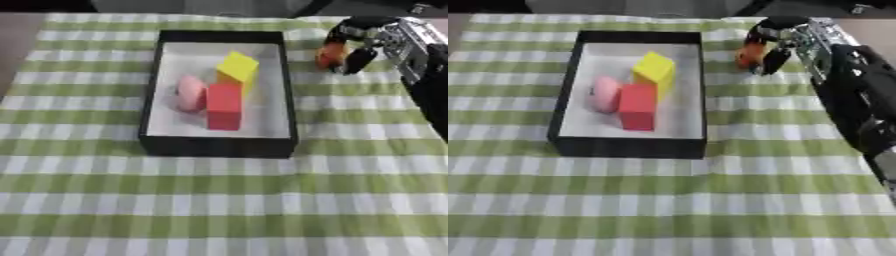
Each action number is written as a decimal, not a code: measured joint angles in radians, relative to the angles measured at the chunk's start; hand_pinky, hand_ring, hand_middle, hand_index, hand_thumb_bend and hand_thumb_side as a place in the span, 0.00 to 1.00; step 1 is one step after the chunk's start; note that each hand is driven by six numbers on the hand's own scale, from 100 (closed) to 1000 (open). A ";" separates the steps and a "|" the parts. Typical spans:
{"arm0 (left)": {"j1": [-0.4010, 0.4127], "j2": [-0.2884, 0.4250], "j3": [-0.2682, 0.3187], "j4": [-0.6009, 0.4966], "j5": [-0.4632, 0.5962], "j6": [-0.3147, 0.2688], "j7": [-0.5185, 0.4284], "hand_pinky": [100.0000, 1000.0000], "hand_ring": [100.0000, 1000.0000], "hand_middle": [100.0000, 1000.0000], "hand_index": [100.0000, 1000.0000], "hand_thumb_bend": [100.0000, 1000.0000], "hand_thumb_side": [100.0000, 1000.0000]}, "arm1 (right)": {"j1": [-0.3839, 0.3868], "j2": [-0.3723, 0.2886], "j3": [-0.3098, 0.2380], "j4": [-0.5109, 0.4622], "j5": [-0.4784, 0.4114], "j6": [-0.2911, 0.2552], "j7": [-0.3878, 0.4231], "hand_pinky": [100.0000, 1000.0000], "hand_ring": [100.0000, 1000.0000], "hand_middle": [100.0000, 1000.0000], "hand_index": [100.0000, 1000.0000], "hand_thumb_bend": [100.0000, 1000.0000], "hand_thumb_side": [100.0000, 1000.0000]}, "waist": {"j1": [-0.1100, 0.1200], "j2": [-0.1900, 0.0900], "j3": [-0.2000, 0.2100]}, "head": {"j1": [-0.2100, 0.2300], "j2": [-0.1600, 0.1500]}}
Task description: Pick up objects on the table and place them in the box.
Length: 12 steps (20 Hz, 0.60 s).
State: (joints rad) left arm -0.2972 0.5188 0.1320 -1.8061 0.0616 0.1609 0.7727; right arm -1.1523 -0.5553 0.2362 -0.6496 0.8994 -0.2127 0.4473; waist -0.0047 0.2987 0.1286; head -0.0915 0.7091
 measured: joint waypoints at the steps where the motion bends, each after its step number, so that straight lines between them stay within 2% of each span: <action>1: 0.001 0.000 0.000 0.000 0.000 -0.001 0.001 0.70 0.68 0.74 0.83 0.54 0.36 | 0.000 0.000 0.003 -0.003 -0.009 -0.001 -0.002 0.82 0.71 0.51 0.62 0.17 0.00 | 0.000 0.000 -0.002 | 0.001 0.006; 4: 0.007 0.000 0.000 0.000 0.000 -0.001 0.001 0.70 0.68 0.74 0.83 0.54 0.36 | 0.000 0.000 0.012 -0.015 -0.038 0.003 -0.007 0.81 0.69 0.49 0.61 0.14 0.00 | 0.000 0.000 -0.008 | 0.005 0.020; 9: 0.016 0.000 0.000 0.000 -0.001 -0.001 0.001 0.70 0.68 0.74 0.83 0.54 0.36 | -0.018 0.000 0.024 -0.064 -0.079 0.024 -0.023 0.80 0.65 0.46 0.58 0.18 0.00 | 0.000 -0.001 -0.022 | 0.011 0.039; 10: 0.018 0.000 0.000 0.000 -0.002 -0.001 0.001 0.70 0.68 0.74 0.83 0.54 0.36 | -0.026 0.000 0.028 -0.078 -0.084 0.027 -0.024 0.80 0.65 0.46 0.57 0.12 0.00 | 0.000 -0.002 -0.025 | 0.013 0.043; 11: 0.020 0.000 0.000 0.000 -0.002 -0.001 0.001 0.70 0.68 0.74 0.83 0.54 0.36 | -0.034 -0.001 0.033 -0.093 -0.089 0.029 -0.023 0.80 0.65 0.46 0.57 0.19 0.00 | 0.000 -0.003 -0.029 | 0.015 0.046; 12: 0.023 0.000 0.000 0.001 -0.003 -0.001 0.001 0.70 0.68 0.74 0.83 0.54 0.35 | -0.041 -0.002 0.038 -0.110 -0.094 0.031 -0.021 0.80 0.65 0.46 0.57 0.20 0.00 | 0.000 -0.007 -0.033 | 0.017 0.047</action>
State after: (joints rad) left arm -0.2739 0.5192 0.1324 -1.8056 0.0590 0.1594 0.7738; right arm -1.1935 -0.5569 0.2742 -0.7595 0.8050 -0.1817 0.4266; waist -0.0047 0.2916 0.0959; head -0.0741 0.7565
